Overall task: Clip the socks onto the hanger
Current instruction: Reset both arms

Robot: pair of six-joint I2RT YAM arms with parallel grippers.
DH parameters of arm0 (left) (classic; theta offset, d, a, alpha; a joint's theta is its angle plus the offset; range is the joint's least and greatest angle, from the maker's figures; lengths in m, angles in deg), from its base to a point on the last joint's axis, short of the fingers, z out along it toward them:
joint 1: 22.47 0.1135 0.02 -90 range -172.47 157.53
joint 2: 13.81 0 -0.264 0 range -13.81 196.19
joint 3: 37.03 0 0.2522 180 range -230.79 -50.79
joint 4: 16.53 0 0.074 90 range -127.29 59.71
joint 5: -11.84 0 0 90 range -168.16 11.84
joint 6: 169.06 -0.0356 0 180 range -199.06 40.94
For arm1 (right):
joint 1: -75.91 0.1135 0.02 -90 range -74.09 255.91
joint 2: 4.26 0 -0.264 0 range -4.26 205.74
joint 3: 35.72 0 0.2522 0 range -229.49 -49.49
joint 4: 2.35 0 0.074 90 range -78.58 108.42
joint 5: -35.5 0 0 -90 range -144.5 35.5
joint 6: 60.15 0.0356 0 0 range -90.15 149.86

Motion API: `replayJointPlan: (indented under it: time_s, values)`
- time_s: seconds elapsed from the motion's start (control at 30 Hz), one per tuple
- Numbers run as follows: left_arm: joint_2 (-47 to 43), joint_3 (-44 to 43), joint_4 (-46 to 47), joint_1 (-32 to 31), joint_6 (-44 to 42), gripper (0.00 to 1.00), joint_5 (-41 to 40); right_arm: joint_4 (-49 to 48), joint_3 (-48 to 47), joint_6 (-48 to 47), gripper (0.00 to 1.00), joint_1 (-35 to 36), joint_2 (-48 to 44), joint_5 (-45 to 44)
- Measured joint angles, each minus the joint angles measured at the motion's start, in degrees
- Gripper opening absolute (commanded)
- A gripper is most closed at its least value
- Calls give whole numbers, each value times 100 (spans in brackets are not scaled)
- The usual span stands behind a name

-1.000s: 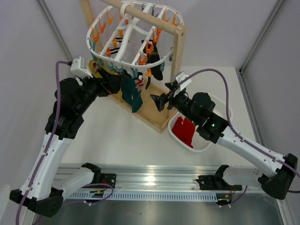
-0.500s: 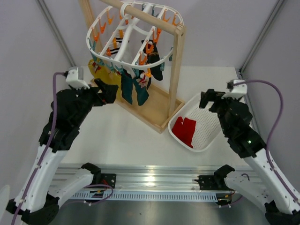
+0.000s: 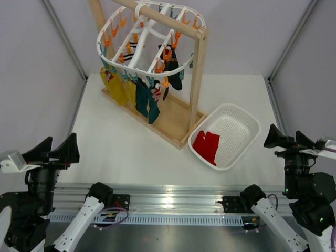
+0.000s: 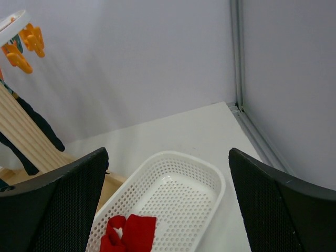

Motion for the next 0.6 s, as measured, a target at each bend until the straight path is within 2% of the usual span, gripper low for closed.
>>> replayJointPlan:
  time_s: [0.17, 0.3, 0.6]
  values:
    - [-739, 225, -417, 0, -46, 100, -280, 136, 431, -116, 99, 0, -739, -11]
    - [-1209, 483, -616, 0, -44, 99, -472, 286, 595, -127, 100, 0, -881, 26]
    - [-1274, 940, -855, -4, -39, 99, -560, 367, 638, -138, 100, 0, -881, 208]
